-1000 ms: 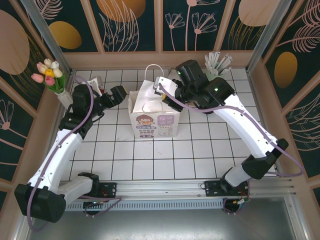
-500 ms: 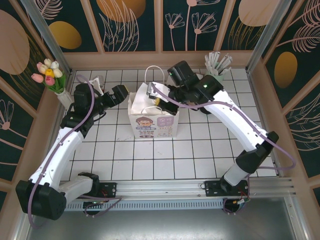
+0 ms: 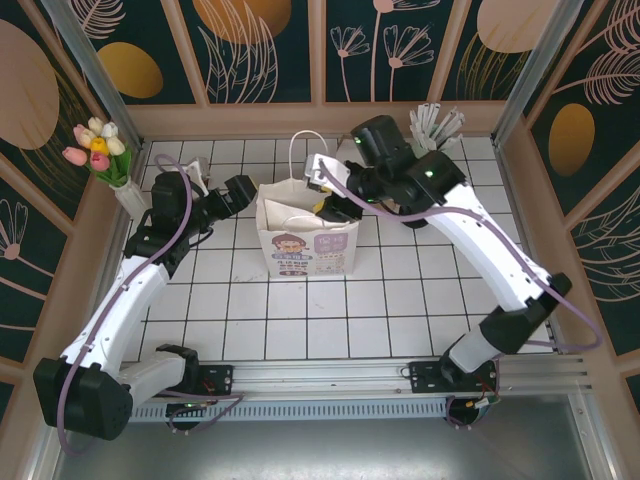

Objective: Pack the takeout coffee

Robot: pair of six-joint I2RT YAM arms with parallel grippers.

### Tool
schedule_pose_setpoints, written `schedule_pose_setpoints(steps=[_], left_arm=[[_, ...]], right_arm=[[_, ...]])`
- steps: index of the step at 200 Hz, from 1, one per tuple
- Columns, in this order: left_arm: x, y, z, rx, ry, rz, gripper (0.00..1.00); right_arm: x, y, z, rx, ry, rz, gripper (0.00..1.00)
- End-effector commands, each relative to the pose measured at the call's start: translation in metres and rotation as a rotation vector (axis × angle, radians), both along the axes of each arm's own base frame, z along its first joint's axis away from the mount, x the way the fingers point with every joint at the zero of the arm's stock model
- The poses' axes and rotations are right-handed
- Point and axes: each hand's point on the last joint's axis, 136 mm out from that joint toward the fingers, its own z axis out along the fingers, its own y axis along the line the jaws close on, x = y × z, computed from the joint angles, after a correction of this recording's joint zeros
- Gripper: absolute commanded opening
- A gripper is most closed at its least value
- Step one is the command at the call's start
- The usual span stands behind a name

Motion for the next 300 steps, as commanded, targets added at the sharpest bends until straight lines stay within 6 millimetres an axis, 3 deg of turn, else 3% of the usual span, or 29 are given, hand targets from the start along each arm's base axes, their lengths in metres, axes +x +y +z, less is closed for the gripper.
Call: schedule_pose_setpoints(steps=[1, 8, 15, 26, 29, 89, 117, 138, 171, 177, 192, 218, 262, 300], left_arm=[[0.000, 0.012, -0.005, 0.026, 0.013, 0.067, 0.99], [0.001, 0.015, -0.006, 0.031, 0.013, 0.081, 0.99], [0.001, 0.018, -0.008, 0.036, 0.020, 0.099, 0.99], [0.002, 0.022, -0.011, 0.044, 0.032, 0.123, 0.99], [0.002, 0.022, -0.013, 0.047, 0.038, 0.127, 0.99], [-0.001, 0.034, -0.058, 0.077, 0.189, 0.204, 0.98], [-0.007, 0.028, -0.088, 0.044, 0.285, 0.191, 0.99], [-0.015, 0.026, -0.111, 0.042, 0.362, 0.190, 0.99], [-0.023, 0.022, -0.130, 0.032, 0.413, 0.180, 0.98], [-0.024, 0.021, -0.133, 0.032, 0.419, 0.178, 0.99], [-0.026, 0.018, -0.139, 0.040, 0.437, 0.177, 0.99], [-0.027, 0.006, -0.147, 0.042, 0.452, 0.161, 0.99], [-0.027, -0.011, -0.158, 0.045, 0.488, 0.122, 0.99], [-0.030, -0.023, -0.162, 0.015, 0.512, 0.082, 0.98]], right_arm=[[-0.003, -0.006, 0.031, 0.098, -0.101, -0.022, 0.46], [-0.002, -0.008, 0.034, 0.117, -0.118, -0.037, 0.50], [0.001, -0.009, 0.038, 0.136, -0.140, -0.056, 0.61], [0.005, -0.013, 0.044, 0.170, -0.180, -0.098, 0.95], [0.007, -0.014, 0.044, 0.177, -0.190, -0.110, 0.98], [0.035, -0.053, 0.077, 0.432, -0.410, -0.428, 0.99], [0.048, -0.093, 0.087, 0.570, -0.467, -0.671, 0.99], [0.059, -0.132, 0.081, 0.648, -0.457, -0.871, 0.99], [0.080, -0.196, 0.042, 0.712, -0.342, -1.167, 0.99], [0.086, -0.216, 0.033, 0.716, -0.326, -1.253, 0.99], [0.094, -0.250, 0.003, 0.702, -0.268, -1.390, 0.99], [0.097, -0.288, -0.048, 0.670, -0.206, -1.511, 0.99], [0.099, -0.320, -0.109, 0.713, -0.110, -1.573, 0.99], [0.096, -0.331, -0.140, 0.740, -0.083, -1.560, 0.99]])
